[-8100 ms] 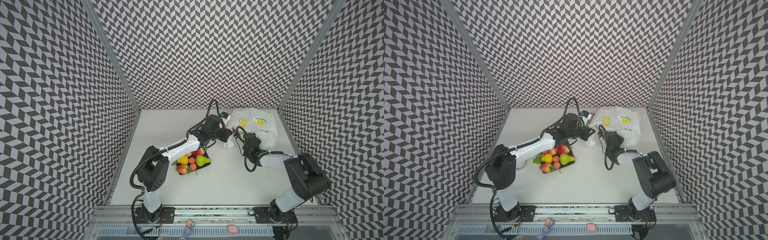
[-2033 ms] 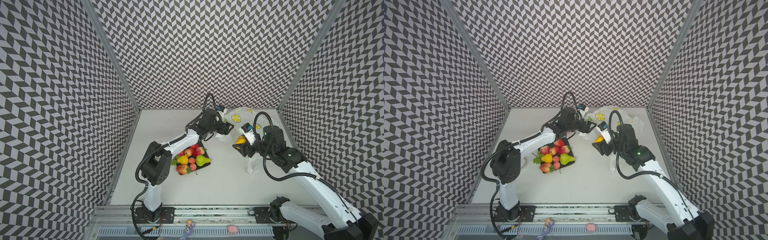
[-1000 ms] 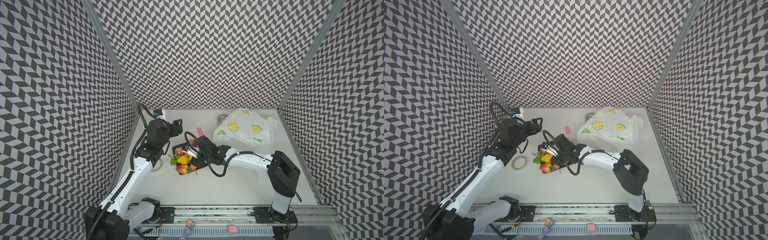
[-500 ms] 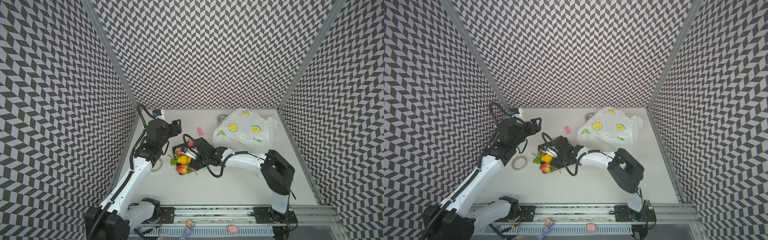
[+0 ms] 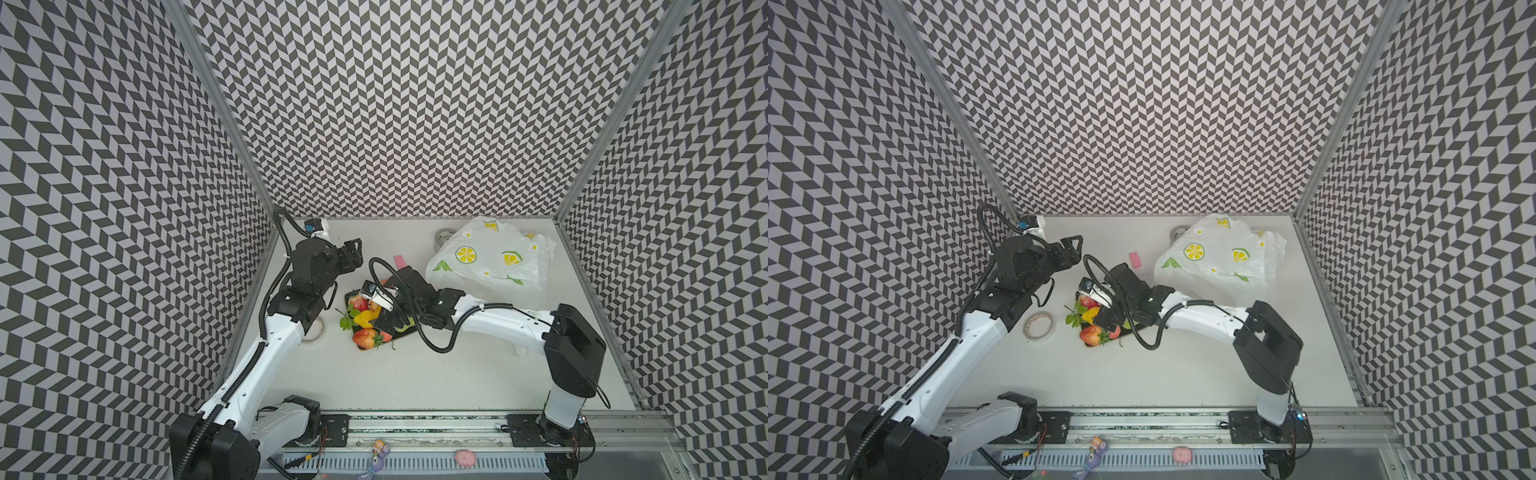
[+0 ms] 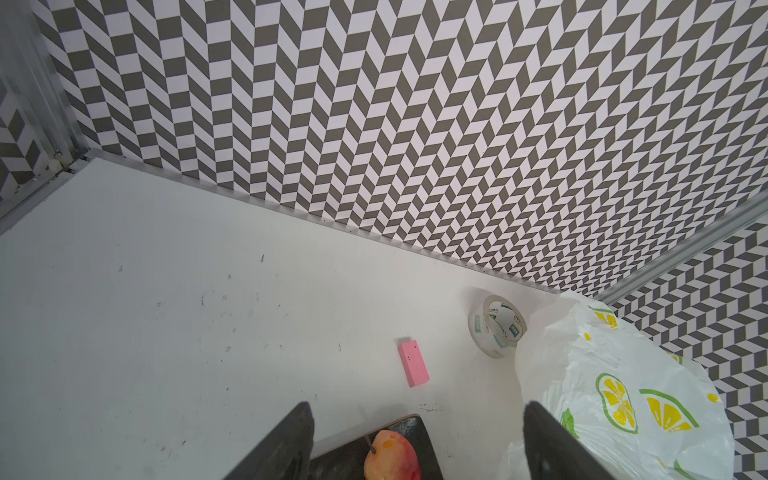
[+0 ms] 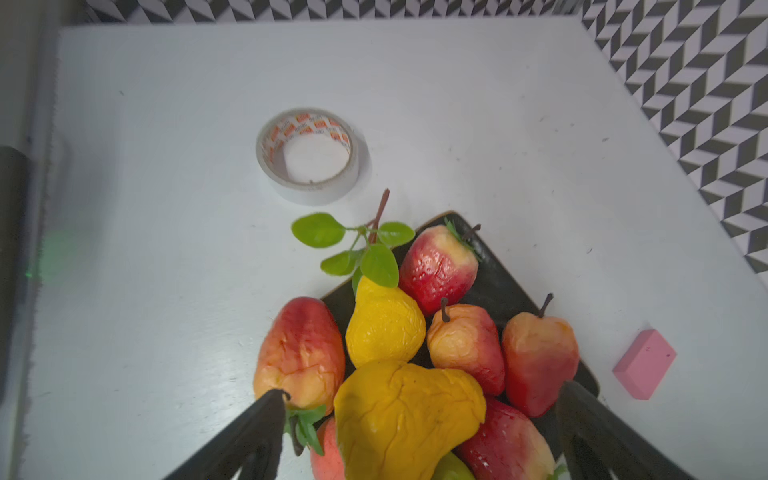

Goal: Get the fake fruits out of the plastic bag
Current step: 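Open the right gripper to drop the yellow pear onto the pad, then move the right gripper back to the bag while the left grips its mouth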

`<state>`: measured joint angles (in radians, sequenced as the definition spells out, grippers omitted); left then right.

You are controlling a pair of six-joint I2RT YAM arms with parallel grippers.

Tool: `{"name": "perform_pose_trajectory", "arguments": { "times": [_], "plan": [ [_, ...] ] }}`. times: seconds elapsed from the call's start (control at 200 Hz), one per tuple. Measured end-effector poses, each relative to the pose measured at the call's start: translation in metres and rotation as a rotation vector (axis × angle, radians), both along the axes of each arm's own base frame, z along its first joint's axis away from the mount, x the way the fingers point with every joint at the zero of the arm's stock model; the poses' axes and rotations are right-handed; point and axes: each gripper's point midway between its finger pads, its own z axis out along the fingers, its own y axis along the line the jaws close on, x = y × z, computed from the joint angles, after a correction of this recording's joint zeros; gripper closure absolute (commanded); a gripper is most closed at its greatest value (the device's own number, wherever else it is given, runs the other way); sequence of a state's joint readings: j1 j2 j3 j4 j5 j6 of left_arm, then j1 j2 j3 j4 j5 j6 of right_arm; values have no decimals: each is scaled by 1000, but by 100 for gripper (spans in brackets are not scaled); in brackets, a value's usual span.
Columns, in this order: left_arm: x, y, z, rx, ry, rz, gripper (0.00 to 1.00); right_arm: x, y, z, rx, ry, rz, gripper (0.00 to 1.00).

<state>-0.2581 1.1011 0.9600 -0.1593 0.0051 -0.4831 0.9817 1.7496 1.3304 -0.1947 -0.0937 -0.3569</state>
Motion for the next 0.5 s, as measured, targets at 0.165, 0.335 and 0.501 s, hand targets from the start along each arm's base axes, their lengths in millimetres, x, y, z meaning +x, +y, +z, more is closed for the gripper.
{"name": "perform_pose_trajectory", "arguments": {
  "times": [0.165,0.335,0.501],
  "plan": [
    [-1,-8,0,-2,-1,-51,21,-14,-37,90,229,-50,-102,4],
    [3,-41,-9,8,26,-164,20,-19,-101,117,421,37,-369,16],
    [-5,-107,-29,34,70,-344,18,-15,-158,69,451,215,-701,28]
  ]
}}
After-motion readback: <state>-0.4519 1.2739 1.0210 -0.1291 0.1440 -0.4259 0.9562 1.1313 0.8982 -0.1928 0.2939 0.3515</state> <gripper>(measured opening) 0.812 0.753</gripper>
